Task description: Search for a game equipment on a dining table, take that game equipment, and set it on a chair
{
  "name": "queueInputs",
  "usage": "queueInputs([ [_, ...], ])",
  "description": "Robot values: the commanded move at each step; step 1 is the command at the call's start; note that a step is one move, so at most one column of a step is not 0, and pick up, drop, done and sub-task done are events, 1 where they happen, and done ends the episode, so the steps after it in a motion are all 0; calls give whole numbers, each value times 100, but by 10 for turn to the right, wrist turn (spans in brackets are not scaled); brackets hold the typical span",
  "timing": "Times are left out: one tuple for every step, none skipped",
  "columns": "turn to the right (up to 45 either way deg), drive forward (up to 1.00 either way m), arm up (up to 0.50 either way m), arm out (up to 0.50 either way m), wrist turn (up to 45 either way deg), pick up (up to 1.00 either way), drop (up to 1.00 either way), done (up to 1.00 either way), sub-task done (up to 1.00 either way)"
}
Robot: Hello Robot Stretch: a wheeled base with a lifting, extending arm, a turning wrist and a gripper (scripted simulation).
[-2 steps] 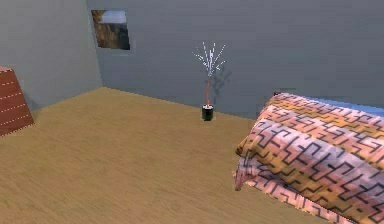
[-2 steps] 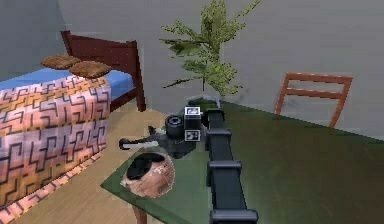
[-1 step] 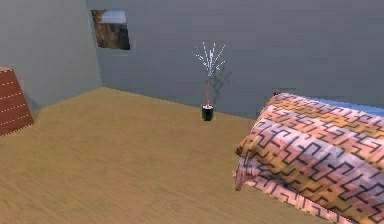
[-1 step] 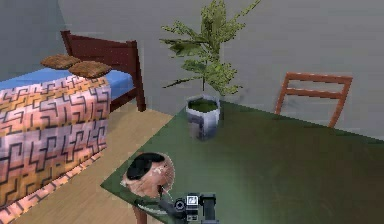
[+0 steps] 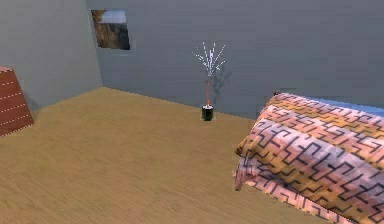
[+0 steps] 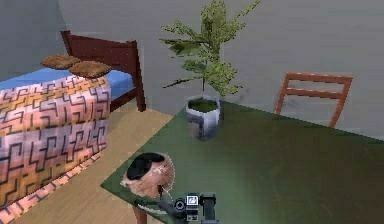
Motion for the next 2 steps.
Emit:
queueInputs([
  [0,0,10,0,0,0,0,0,0],
  [0,0,30,0,0,0,0,0,0],
])
